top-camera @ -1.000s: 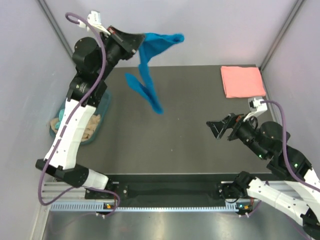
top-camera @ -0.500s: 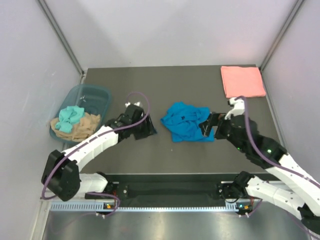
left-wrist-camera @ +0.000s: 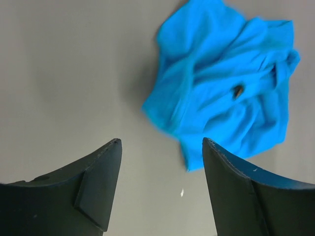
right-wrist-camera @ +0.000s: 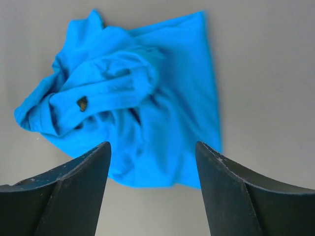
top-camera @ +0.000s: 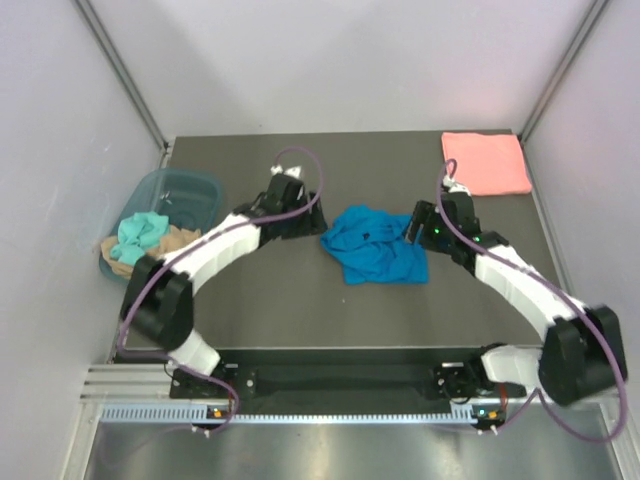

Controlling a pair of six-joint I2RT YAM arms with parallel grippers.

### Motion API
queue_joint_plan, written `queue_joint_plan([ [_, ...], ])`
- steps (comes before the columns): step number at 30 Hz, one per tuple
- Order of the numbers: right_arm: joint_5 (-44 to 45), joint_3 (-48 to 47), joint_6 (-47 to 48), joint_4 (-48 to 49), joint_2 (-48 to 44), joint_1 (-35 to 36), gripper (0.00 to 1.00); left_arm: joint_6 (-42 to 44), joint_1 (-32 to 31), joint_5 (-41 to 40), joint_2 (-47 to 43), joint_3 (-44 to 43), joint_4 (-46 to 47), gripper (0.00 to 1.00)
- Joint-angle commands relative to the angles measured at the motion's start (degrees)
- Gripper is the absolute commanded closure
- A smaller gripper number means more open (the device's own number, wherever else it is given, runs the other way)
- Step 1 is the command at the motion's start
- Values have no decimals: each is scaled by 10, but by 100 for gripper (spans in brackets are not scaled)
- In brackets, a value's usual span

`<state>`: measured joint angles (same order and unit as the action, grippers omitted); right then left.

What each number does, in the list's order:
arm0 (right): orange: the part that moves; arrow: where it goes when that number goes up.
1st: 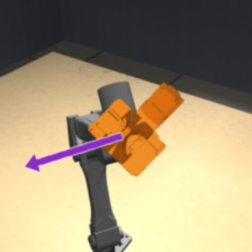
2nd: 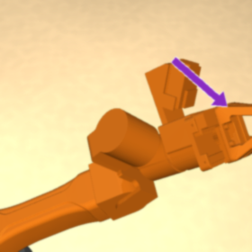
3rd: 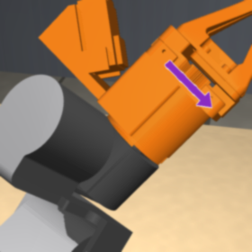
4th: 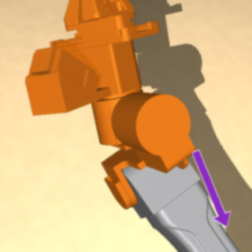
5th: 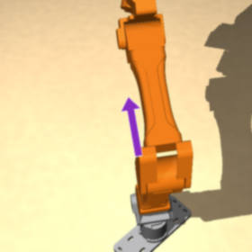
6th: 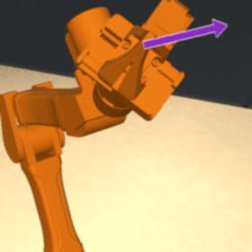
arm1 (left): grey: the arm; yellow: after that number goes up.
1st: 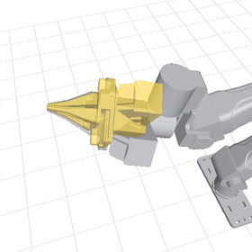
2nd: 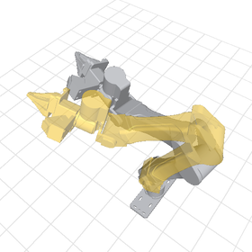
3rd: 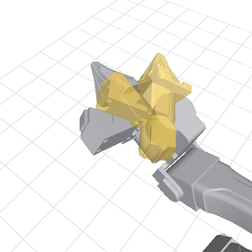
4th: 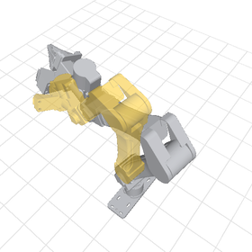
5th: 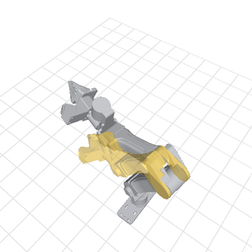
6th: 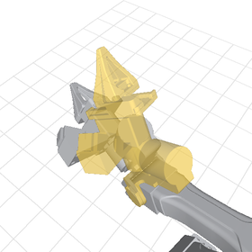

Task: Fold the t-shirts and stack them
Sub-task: Move the tshirt to the center of the board, then flatten the tshirt out

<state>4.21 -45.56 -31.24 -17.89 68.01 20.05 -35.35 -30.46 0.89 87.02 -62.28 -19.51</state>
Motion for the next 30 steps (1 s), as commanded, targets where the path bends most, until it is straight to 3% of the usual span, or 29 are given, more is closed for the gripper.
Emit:
queue_joint_plan([
  [1,-123,-41,30,125,86,-9,31,47,10,47,91,-119,-7,29],
  [6,-116,-83,36,155,197,-15,32,47,18,112,190,-151,11,30],
  [10,-122,-121,43,167,247,-19,35,50,17,121,231,-156,6,39],
  [11,-119,-129,45,167,261,-19,37,50,17,127,241,-156,7,47],
  [13,-112,-153,56,159,272,-19,51,46,17,139,250,-160,9,61],
  [14,-107,-171,59,154,276,-21,59,42,17,148,256,-165,9,84],
  [15,-105,-179,70,143,275,-22,82,39,17,154,259,-181,10,100],
  [16,-100,-189,74,139,273,-23,99,34,19,153,262,-201,-14,100],
  [20,-74,-269,102,81,217,-26,100,29,23,94,269,-404,-158,100],
  [23,-46,-400,113,0,152,-26,100,6,25,61,239,-603,-202,100],
  [26,-25,-462,116,-41,62,-25,100,-38,23,61,169,-631,-179,100],
  [30,-19,-445,95,-53,-69,-25,100,-82,10,63,48,-507,-99,100],
])
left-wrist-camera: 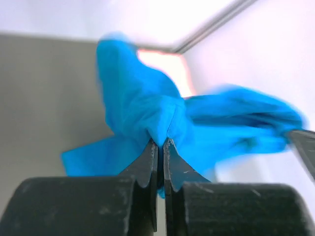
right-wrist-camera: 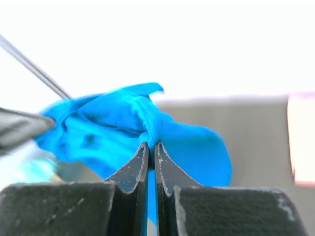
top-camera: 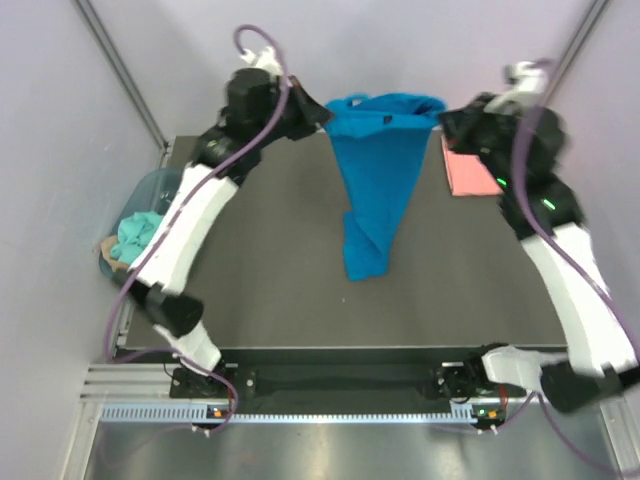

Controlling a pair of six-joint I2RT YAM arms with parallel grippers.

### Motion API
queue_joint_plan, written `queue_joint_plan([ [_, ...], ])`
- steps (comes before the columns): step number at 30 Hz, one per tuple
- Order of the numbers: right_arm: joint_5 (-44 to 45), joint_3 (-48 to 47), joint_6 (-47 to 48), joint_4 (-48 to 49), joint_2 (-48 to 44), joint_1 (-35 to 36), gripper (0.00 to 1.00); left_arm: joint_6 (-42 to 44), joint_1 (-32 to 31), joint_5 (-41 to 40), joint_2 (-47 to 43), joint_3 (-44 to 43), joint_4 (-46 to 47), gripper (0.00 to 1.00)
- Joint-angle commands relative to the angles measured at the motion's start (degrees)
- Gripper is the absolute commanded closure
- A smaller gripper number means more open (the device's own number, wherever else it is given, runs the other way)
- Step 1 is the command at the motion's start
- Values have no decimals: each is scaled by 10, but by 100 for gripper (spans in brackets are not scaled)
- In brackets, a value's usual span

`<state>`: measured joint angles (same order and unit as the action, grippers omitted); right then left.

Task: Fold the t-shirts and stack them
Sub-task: Flatten the tshirt out

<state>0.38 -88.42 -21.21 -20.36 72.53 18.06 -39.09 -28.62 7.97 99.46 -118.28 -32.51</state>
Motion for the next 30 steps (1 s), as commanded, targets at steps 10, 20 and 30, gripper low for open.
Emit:
queue_joint_plan([
  [10,-156,420,-141,-47,-435,2,100,-93,-65,5,-379,611,129,100],
  [20,-171,667,-180,-187,-579,8,91,-112,-69,-45,-473,873,80,56],
  [30,-103,593,-156,-288,-521,8,65,19,-69,-17,-344,695,111,41],
])
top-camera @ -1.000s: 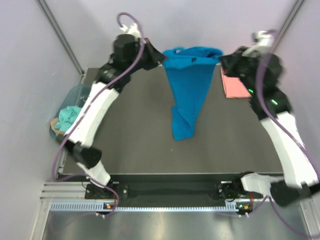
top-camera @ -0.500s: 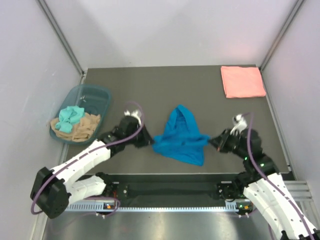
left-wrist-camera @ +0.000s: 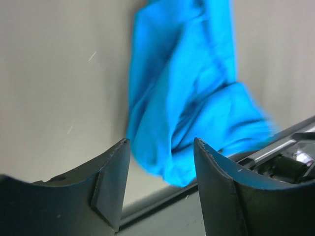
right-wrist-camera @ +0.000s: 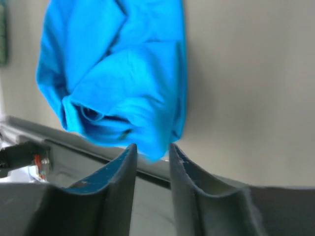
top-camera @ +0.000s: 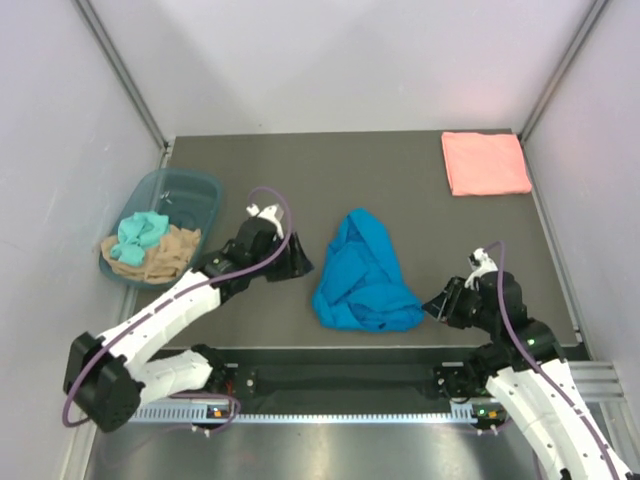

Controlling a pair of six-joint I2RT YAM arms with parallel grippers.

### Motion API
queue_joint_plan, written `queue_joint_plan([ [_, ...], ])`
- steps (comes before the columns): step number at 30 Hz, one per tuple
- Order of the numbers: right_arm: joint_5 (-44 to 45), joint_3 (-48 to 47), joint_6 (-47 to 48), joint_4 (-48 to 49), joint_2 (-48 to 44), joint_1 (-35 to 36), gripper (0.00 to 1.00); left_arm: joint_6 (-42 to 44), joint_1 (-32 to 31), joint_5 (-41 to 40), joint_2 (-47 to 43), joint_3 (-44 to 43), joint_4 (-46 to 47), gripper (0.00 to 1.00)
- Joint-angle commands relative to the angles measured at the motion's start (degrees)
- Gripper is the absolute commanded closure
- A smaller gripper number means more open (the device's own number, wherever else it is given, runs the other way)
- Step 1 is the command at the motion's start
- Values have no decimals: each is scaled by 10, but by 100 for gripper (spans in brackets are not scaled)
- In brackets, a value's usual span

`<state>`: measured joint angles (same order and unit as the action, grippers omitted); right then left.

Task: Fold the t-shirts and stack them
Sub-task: Flatten the tshirt out

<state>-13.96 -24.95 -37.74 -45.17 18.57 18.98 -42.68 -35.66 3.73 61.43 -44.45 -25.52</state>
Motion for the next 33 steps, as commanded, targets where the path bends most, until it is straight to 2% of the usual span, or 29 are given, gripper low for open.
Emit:
queue_joint_plan([
  [1,52,-52,12,-45,31,-1,64,63,2,42,61,-49,68,41],
  [3,68,-89,18,-56,45,0,62,78,-2,83,107,-64,80,41],
  [7,88,-134,20,-41,95,-1,55,100,-13,85,187,-90,86,39],
  [13,66,-102,6,67,183,19,55,101,-19,86,268,-105,117,41],
  [15,69,-89,-8,108,204,39,54,98,-19,92,281,-113,121,52],
  [16,83,-85,-15,121,225,66,54,95,-19,91,280,-116,119,78],
  [18,103,-79,-29,149,249,96,54,84,-19,86,260,-129,108,96],
  [19,127,-79,-34,155,275,123,55,80,-18,66,248,-134,87,100],
  [21,150,-81,-43,177,295,145,55,66,-19,14,201,-151,40,100],
  [22,160,-87,-41,186,311,166,54,59,-19,-78,184,-158,-22,100],
  [25,169,-121,-19,213,340,186,52,23,-18,-171,122,-134,-112,100],
  [27,176,-143,-1,215,356,188,50,-7,-17,-194,78,-99,-128,100],
  [30,199,-183,38,220,393,187,49,-53,-17,-167,26,-8,-124,98],
  [31,205,-205,57,221,418,187,48,-63,-16,-160,15,28,-119,91],
  [32,203,-216,68,226,433,186,48,-79,-16,-152,5,44,-117,79],
  [33,200,-229,78,227,448,186,48,-85,-16,-147,-15,54,-113,60],
])
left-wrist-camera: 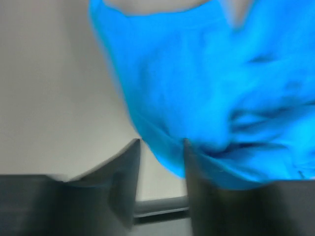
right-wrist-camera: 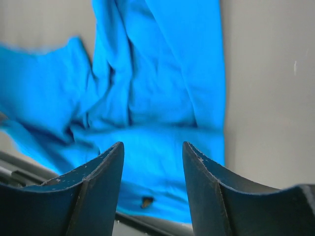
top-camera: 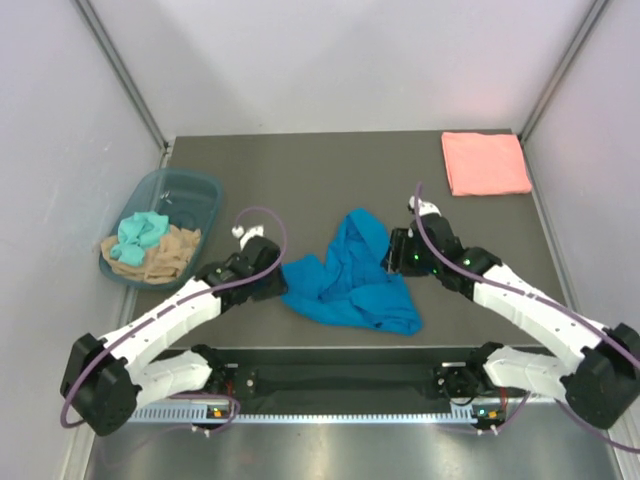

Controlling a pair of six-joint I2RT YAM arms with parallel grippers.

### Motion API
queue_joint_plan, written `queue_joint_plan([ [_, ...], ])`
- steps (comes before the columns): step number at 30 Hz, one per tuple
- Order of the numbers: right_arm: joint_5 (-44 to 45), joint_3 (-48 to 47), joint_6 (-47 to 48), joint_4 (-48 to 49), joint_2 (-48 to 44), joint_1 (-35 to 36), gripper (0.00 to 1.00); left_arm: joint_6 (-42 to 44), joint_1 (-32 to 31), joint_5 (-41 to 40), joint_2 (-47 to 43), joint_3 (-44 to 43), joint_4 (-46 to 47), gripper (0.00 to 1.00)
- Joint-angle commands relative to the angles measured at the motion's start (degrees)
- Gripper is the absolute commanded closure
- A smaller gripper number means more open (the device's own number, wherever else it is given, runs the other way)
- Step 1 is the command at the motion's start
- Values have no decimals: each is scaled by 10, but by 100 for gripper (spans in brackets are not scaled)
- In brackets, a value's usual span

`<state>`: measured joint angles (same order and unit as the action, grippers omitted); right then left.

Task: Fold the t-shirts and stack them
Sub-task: Flatten the tshirt out

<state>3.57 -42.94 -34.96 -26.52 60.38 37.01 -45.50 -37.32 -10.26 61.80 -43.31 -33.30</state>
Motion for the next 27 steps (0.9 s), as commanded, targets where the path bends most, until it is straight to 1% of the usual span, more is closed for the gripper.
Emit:
queue_joint_plan([
  [1,24,-76,66,38,59,6,48,-63,1,-12,-28,58,-37,51],
  [2,24,-89,74,38,73,6,48,-73,3,-17,-38,61,-37,46],
  [3,21,-102,82,36,87,6,48,-77,7,-26,-52,65,-41,44],
  [4,18,-126,94,32,109,6,48,-83,10,-30,-58,67,-44,39],
  [5,16,-138,98,30,120,6,48,-87,15,-30,-62,65,-48,36],
  [6,16,-149,103,26,139,6,48,-89,29,-34,-69,62,-62,30],
  [7,18,-167,108,24,147,6,48,-90,37,-37,-70,56,-69,27],
  [10,21,-200,116,34,181,6,48,-86,71,-44,-74,57,-79,27],
  [12,20,-219,121,36,203,6,48,-75,115,-25,-70,68,-70,27],
  [13,20,-242,125,31,227,6,48,-69,133,-7,-67,81,-53,28],
  [14,20,-255,129,26,237,5,49,-55,169,15,-64,88,-43,31],
  [16,9,-285,136,19,263,6,49,-30,194,48,-63,106,3,34],
  [17,6,-291,137,18,269,6,49,-26,205,62,-63,110,43,35],
  [19,3,-300,141,20,278,6,50,-27,207,68,-58,115,87,37],
  [20,2,-300,141,23,279,6,50,-28,208,70,-58,114,96,37],
  [22,-3,-301,141,28,285,6,50,-29,208,74,-29,110,110,39],
  [23,-7,-301,141,28,287,6,51,-32,208,71,0,109,111,40],
  [27,0,-307,152,20,302,6,50,-32,208,71,67,104,102,43],
])
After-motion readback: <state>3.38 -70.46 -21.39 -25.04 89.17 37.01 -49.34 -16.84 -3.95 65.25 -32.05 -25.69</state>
